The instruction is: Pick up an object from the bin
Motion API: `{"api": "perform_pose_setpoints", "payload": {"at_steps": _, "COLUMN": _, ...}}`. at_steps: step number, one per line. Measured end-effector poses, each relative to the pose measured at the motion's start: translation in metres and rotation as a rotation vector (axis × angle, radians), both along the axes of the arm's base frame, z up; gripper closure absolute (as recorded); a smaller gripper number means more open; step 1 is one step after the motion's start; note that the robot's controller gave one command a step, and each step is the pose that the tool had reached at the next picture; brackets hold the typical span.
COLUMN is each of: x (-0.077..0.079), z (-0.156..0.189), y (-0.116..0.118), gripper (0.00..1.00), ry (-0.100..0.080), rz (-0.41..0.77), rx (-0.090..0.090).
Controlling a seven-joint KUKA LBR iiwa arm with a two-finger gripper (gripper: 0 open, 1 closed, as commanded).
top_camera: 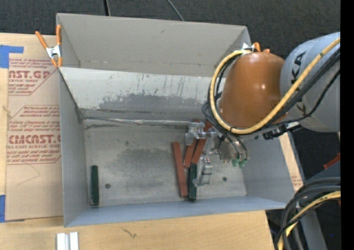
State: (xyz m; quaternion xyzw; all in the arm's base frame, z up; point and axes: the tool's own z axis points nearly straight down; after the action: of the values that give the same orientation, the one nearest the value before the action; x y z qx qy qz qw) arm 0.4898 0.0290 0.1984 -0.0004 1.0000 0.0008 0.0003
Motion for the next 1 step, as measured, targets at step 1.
{"api": "perform_pose_setpoints", "payload": {"at_steps": 1, "x": 0.0000, "z": 0.0000, "y": 0.0000, "gripper": 0.00, "ry": 0.000, "rz": 0.000, "rx": 0.000}}
